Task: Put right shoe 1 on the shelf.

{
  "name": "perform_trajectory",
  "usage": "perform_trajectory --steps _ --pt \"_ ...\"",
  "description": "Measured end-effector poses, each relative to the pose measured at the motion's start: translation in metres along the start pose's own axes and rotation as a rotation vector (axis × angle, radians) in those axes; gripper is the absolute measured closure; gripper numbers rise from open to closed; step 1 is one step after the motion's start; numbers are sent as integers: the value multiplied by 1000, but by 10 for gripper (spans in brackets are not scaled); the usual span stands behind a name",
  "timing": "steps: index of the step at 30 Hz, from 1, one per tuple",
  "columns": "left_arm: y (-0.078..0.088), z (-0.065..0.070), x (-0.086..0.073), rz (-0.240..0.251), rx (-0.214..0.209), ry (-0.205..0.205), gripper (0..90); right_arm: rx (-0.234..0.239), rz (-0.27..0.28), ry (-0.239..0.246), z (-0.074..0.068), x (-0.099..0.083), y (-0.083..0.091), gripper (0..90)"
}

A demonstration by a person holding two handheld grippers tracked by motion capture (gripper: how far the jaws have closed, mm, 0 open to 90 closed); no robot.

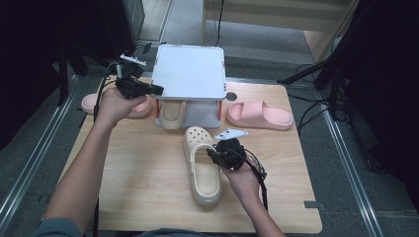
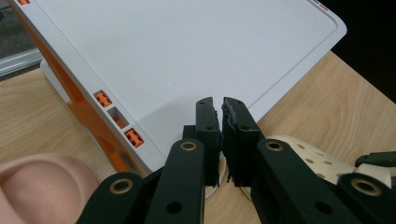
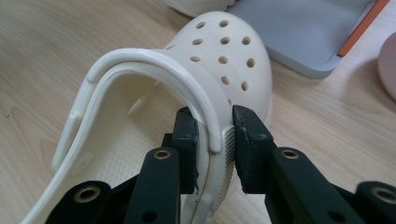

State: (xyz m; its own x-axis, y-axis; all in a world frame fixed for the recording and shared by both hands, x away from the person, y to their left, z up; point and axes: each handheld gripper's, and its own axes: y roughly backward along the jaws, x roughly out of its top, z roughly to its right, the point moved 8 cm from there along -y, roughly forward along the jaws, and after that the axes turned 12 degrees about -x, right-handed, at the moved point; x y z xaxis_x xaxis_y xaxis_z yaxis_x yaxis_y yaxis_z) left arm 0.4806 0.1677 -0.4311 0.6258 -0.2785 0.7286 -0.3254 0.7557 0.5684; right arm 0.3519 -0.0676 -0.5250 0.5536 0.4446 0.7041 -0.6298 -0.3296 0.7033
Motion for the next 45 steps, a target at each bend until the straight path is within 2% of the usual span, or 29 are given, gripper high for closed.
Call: perform_trajectory --steps 2,8,15,17,19,21,22,23,25,29,35,37,39,42,45 --pt "0 0 0 3 0 0 849 -22 3 4 4 5 0 757" --pt "-1 1 0 8 -8 0 848 -37 3 -19 11 16 -3 764" --pt "-4 4 0 7 -14 -4 848 -53 44 -29 21 35 5 764" --pt "-3 4 0 7 -14 -4 848 -76 62 -21 28 48 3 763" --pt "-3 3 0 7 -14 -3 847 -84 66 -24 30 51 1 763" --pt "-3 3 0 8 -16 -1 847 -110 73 -43 37 61 -10 763" --pt "-3 3 0 8 -17 -2 847 -110 73 -43 37 61 -10 763" --pt "-4 3 0 9 -17 -3 847 -124 76 -55 42 67 -19 762" --pt "-3 3 0 8 -18 -4 847 -131 78 -58 43 69 -22 762" --pt "-3 3 0 10 -20 -5 847 -156 82 -91 48 75 -41 761" --pt "-3 3 -1 14 -19 -7 847 -206 72 -76 44 74 -63 753" --pt "-3 3 -1 15 -18 -7 845 -204 80 -87 42 72 -66 744" --pt "-3 3 -1 16 -17 -8 845 -177 84 -121 41 71 -69 709" --pt "-3 3 -1 16 -15 -9 845 -150 79 -138 40 70 -68 683" --pt "-3 3 -1 15 -13 -12 846 -137 81 -125 38 70 -65 626"
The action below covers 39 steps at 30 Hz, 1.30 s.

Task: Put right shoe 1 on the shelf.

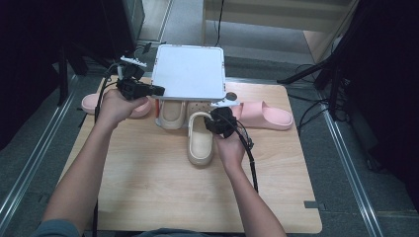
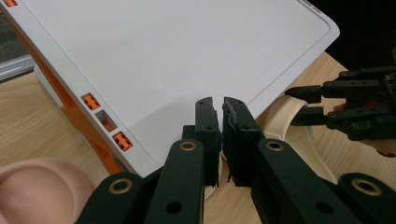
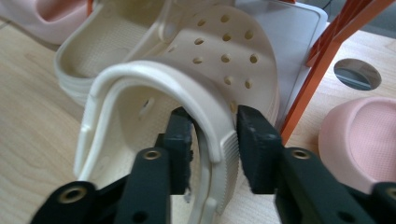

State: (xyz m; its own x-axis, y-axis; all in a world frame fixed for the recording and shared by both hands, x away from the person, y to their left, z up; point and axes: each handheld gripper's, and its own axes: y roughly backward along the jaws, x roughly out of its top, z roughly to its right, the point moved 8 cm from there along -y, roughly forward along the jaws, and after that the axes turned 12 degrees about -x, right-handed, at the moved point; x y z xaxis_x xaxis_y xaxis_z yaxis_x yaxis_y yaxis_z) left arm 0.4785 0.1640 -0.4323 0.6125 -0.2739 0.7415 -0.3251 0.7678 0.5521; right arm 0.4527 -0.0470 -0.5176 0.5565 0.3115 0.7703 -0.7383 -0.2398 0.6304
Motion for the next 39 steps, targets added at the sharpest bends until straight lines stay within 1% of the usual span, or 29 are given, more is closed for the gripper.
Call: perform_trajectory --steps 1,3,4,5,6,7,8,9,11,12,13,15,16,18,20,22,23,25,26,29,33,34,35,36,37,39 --pt "0 0 0 0 3 0 845 3 9 3 0 1 4 603" --pt "0 0 0 -1 4 1 846 12 30 4 -1 3 13 597" --pt "0 0 0 -1 4 1 846 30 51 2 -2 4 27 641" --pt "0 0 0 -1 5 1 846 30 51 2 -2 4 27 641" --pt "0 0 0 -1 7 1 846 40 54 0 -2 3 32 652" --pt "0 0 0 -1 9 0 846 55 66 -7 -3 1 40 696" --pt "0 1 0 -1 11 -1 845 69 67 -12 -5 -2 45 706" --pt "0 1 0 -3 15 -2 845 87 71 -12 -8 -6 52 716" --pt "0 1 0 -5 19 -6 846 103 61 7 -13 -17 60 781" --pt "0 1 0 -6 20 -4 846 110 54 7 -14 -22 62 803" --pt "0 1 0 -6 20 -4 846 135 40 -2 -18 -30 67 839" --pt "0 1 0 -7 21 -3 846 168 24 -9 -23 -41 73 895" --pt "0 1 0 -6 21 -3 847 176 18 -6 -26 -48 76 900" --pt "0 1 0 -6 19 1 849 195 -4 13 -35 -62 81 900" --pt "0 1 0 -8 22 -3 850 204 -26 36 -42 -75 84 900" --pt "-1 2 0 -7 23 -3 850 215 -40 41 -46 -82 85 900" --pt "-1 2 0 -7 23 -3 850 224 -60 50 -51 -91 86 900" --pt "-1 1 1 -5 21 0 850 225 -62 57 -52 -94 85 900" --pt "-1 1 0 -5 20 1 851 223 -76 69 -54 -99 83 900" --pt "-1 1 0 -5 19 0 852 223 -96 84 -57 -105 78 900" --pt "-1 1 0 -5 17 -6 856 196 -107 113 -57 -106 67 900" --pt "-1 1 0 -5 17 -5 856 192 -110 113 -57 -106 65 900" --pt "-1 1 0 -5 17 -5 857 193 -110 113 -57 -106 63 900" --pt "-1 1 0 -5 17 -6 857 212 -106 111 -57 -104 62 900" --pt "-1 1 0 -4 18 -7 857 217 -112 115 -58 -103 62 900" --pt "-1 1 0 -3 18 -6 858 198 -103 150 -59 -101 61 900"
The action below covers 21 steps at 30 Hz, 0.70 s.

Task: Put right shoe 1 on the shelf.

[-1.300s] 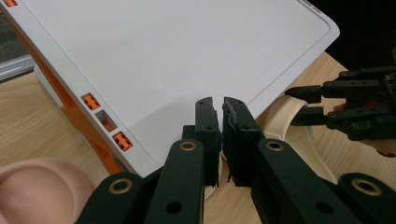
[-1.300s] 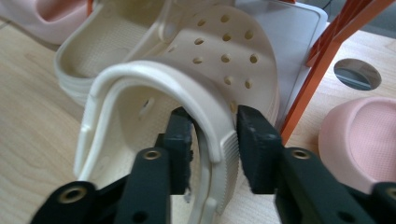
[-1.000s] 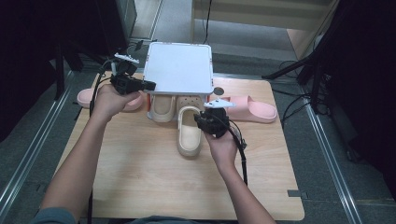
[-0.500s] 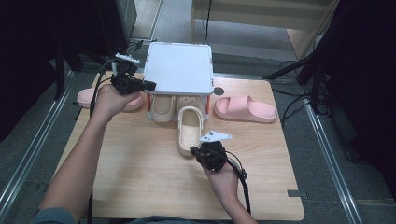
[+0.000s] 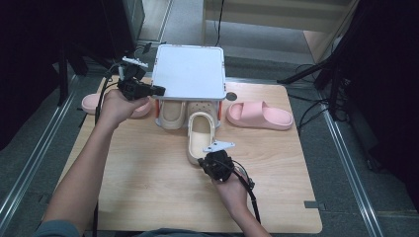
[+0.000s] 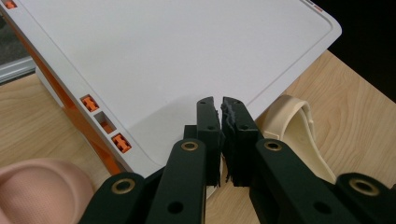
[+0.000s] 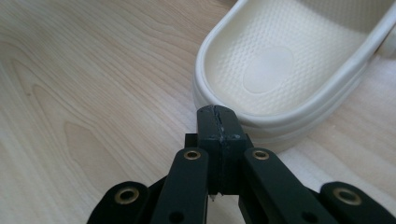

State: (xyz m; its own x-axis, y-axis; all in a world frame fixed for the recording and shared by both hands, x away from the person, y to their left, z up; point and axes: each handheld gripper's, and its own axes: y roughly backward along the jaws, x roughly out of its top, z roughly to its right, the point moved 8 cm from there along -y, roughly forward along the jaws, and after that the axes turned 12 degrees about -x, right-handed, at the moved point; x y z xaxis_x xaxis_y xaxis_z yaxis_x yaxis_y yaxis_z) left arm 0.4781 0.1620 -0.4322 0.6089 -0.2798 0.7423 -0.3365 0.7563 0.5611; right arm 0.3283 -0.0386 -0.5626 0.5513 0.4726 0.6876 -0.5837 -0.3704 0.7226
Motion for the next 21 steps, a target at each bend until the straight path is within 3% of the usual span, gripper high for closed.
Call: perform_trajectory --steps 6,9,14,16,17,21 --pt "0 0 0 1 3 1 860 -18 26 43 -2 11 3 900" --pt "0 0 0 2 0 1 863 -51 41 61 3 17 4 900" --pt "0 -1 0 3 -1 3 866 -84 55 24 21 29 0 900" --pt "0 -1 0 3 1 5 866 -60 56 -12 25 31 -1 900" --pt "0 -1 0 4 -1 4 866 -50 57 -33 26 31 1 900" --pt "0 -1 0 4 -2 6 866 -33 51 -18 20 22 8 900"
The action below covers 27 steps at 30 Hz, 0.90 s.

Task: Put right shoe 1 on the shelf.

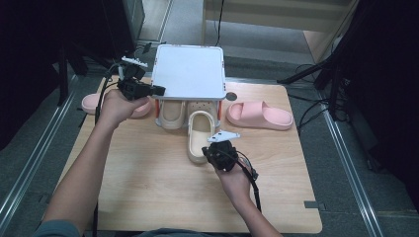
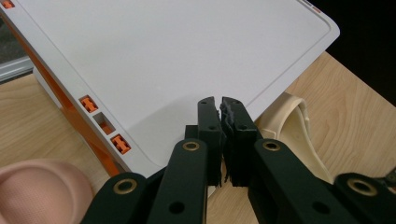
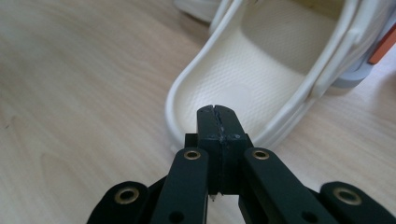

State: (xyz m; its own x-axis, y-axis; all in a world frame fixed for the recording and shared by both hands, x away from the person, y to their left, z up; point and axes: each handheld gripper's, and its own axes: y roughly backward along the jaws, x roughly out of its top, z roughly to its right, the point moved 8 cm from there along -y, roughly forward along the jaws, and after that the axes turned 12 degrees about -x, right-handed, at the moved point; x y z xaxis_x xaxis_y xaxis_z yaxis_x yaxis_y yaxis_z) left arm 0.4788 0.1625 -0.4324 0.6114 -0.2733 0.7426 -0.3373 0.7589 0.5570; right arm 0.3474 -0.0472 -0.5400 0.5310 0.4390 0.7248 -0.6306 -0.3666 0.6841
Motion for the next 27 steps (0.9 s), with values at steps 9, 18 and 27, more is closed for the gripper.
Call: perform_trajectory --steps 9,18,27 --pt "-1 1 1 3 2 -2 874 47 -85 25 -23 -33 -6 900" --pt "-1 0 1 2 -2 -4 878 -12 -56 80 -16 -19 -13 900" --pt "-1 0 1 3 -5 1 877 -70 -47 72 5 5 -32 900"
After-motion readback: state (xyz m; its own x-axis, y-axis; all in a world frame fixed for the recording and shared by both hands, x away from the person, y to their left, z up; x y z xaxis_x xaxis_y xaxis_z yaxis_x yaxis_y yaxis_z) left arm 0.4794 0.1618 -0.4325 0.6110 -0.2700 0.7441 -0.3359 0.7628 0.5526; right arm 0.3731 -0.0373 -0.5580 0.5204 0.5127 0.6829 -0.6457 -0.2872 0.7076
